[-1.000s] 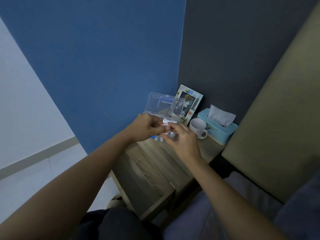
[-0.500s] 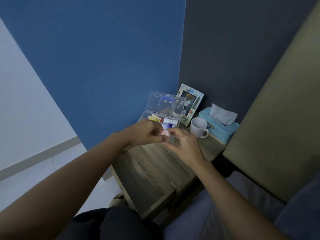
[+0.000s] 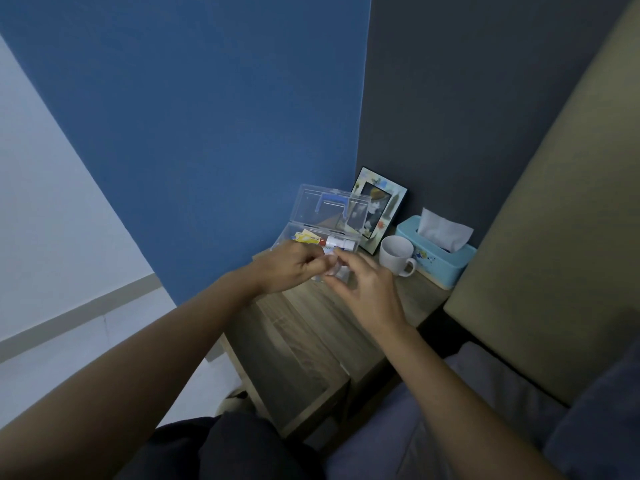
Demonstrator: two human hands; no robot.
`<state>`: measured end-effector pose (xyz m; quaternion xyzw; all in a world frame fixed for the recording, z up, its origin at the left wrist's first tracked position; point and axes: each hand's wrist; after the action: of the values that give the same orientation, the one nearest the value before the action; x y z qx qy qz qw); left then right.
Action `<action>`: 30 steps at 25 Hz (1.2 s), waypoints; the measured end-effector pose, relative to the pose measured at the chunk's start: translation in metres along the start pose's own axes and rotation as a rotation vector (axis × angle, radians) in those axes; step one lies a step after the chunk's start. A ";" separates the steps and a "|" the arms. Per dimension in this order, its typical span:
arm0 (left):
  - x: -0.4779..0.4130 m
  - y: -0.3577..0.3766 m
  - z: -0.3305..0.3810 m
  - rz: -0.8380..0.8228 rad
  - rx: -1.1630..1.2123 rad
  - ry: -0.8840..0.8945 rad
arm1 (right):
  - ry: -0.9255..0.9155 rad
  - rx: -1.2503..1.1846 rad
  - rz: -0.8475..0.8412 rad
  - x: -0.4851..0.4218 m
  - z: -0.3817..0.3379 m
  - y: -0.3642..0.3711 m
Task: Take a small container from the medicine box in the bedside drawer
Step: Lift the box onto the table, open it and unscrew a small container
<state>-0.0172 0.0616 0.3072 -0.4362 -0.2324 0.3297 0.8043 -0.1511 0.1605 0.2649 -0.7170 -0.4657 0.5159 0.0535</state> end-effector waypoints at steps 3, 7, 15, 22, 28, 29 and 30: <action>0.000 -0.009 -0.002 -0.002 0.087 -0.014 | 0.023 -0.010 0.012 -0.004 0.003 -0.002; -0.001 -0.010 -0.003 0.013 0.193 -0.031 | 0.034 -0.019 -0.005 -0.004 0.005 -0.001; 0.000 -0.003 -0.001 0.049 0.149 -0.033 | 0.063 -0.011 -0.019 0.002 0.007 0.001; -0.004 -0.001 -0.005 0.023 0.244 -0.080 | 0.081 -0.019 -0.018 0.011 0.012 0.005; -0.007 0.005 -0.013 -0.092 0.296 -0.155 | 0.107 -0.016 0.000 0.016 0.021 0.011; -0.009 0.007 -0.014 -0.081 0.241 -0.158 | 0.105 -0.015 -0.001 0.017 0.022 0.012; -0.011 0.009 -0.013 -0.059 0.183 -0.159 | 0.101 -0.014 -0.005 0.018 0.023 0.013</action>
<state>-0.0189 0.0497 0.2920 -0.3266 -0.2772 0.3591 0.8291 -0.1603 0.1568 0.2345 -0.7413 -0.4681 0.4754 0.0732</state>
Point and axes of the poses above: each hand's wrist, its own x-axis away from the middle knuckle, its own y-axis out of the palm, z = x × y, and after that the axes turned 13 degrees about -y, right-handed
